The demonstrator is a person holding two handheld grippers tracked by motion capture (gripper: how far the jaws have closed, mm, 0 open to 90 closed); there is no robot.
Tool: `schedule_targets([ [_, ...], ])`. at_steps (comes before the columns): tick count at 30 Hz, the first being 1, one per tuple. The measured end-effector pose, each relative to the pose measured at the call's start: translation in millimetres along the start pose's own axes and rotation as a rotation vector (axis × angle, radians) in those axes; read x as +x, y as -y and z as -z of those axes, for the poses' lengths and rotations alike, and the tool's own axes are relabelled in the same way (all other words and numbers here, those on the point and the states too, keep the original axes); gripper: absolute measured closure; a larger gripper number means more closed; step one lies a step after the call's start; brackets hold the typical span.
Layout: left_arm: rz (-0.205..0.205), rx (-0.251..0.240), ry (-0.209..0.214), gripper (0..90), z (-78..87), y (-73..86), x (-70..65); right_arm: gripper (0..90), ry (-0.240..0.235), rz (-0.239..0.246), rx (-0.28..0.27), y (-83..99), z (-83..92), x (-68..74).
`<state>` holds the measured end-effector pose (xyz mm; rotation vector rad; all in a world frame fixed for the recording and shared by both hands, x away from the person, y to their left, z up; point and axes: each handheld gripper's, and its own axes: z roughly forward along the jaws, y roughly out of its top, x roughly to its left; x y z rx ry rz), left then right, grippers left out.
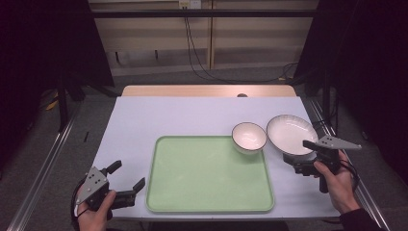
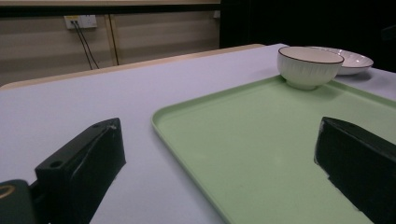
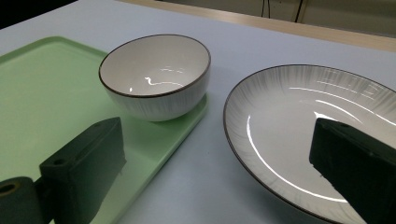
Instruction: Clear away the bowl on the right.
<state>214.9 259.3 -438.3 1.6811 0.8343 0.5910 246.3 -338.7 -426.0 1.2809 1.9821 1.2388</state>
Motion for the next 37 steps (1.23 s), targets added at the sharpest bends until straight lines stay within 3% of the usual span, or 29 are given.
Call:
schedule_targets([
  [7, -0.004, 0.008, -0.008, 1.7, -1.3, -0.8, -1.2, 2.7, 0.006, -0.017, -0.025, 7.7, 10.1, 6.4],
  [21, -0.013, 0.006, -0.001, 1.7, -1.3, -1.4, -4.1, 3.1, -0.022, -0.043, -0.063, 28.2, 30.4, 15.2],
  [26, -0.017, 0.007, 0.005, 1.7, -0.8, -1.7, -4.5, 2.6, -0.05, -0.052, -0.054, 35.0, 37.7, 19.2],
  [37, -0.006, 0.006, 0.008, 1.6, -1.0, -1.2, -3.8, 2.2, -0.03, -0.057, -0.053, 45.2, 48.0, 19.2],
])
